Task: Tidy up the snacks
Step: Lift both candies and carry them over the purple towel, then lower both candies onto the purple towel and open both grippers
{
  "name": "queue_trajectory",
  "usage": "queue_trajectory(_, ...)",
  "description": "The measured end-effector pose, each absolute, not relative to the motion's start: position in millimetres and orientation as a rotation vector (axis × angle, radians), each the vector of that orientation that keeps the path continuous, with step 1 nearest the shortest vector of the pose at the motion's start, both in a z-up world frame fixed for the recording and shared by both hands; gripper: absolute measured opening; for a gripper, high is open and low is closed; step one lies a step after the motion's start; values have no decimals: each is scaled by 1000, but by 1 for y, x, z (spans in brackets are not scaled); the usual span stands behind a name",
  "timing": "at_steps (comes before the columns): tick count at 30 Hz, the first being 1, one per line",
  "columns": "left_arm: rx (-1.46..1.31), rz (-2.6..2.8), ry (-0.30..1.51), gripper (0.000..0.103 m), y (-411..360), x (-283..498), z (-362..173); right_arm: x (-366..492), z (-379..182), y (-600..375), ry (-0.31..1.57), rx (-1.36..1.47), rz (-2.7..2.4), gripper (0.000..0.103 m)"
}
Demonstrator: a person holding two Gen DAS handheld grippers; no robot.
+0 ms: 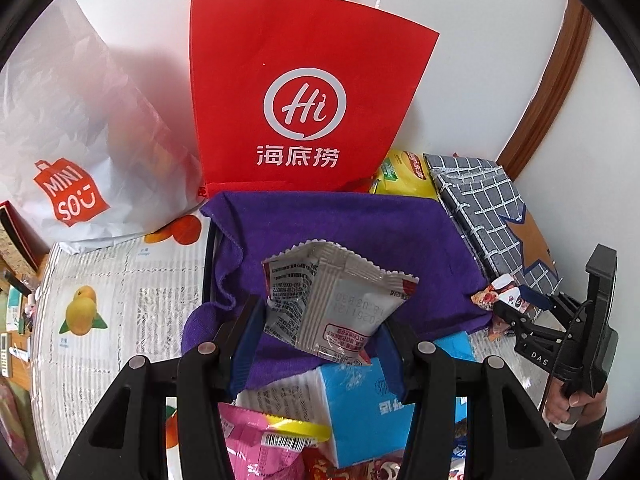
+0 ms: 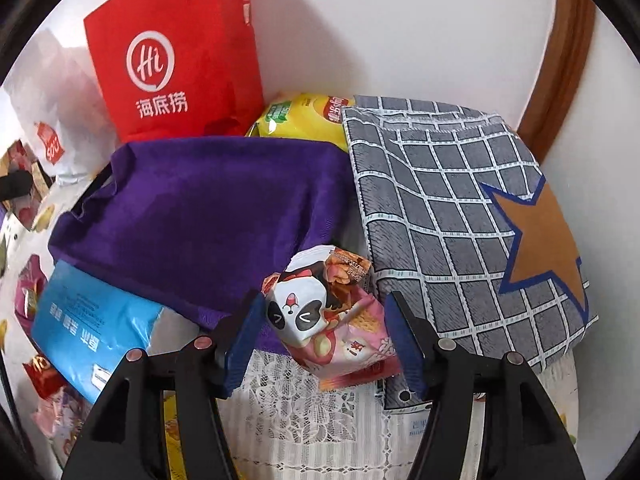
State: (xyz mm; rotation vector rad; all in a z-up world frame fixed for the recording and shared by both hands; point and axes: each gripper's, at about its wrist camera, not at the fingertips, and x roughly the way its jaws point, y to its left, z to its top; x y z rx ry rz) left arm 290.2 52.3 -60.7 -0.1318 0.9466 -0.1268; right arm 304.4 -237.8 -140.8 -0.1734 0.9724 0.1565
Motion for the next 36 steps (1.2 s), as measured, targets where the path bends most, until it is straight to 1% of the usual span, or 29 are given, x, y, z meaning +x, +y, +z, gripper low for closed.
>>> queue_trajectory(2, -132, -124, 944, 51, 53, 285, -59, 301, -138, -236, 968, -182, 180, 42)
queue_trajectory(6, -140, -126, 938, 51, 54, 277, -55, 292, -129, -236, 971, -166, 186, 39)
queue_trajectory(7, -142, -127, 936, 51, 55, 275, -54, 289, -125, -237, 972, -154, 184, 36)
queue_trajectory(8, -143, -129, 933, 51, 55, 272, -53, 287, -123, -238, 970, -143, 185, 35)
queue_trajectory(17, -155, -130, 914, 51, 59, 257, -41, 269, -79, -231, 890, -91, 196, 34)
queue_trajectory(24, -149, -122, 911, 51, 61, 265, -38, 284, -52, -207, 843, -76, 227, 34)
queue_trajectory(31, -139, -110, 917, 51, 64, 289, -44, 318, -44, -179, 828, -48, 283, 34)
queue_trajectory(36, -136, -99, 941, 51, 72, 314, -59, 343, -54, -168, 837, -54, 292, 34)
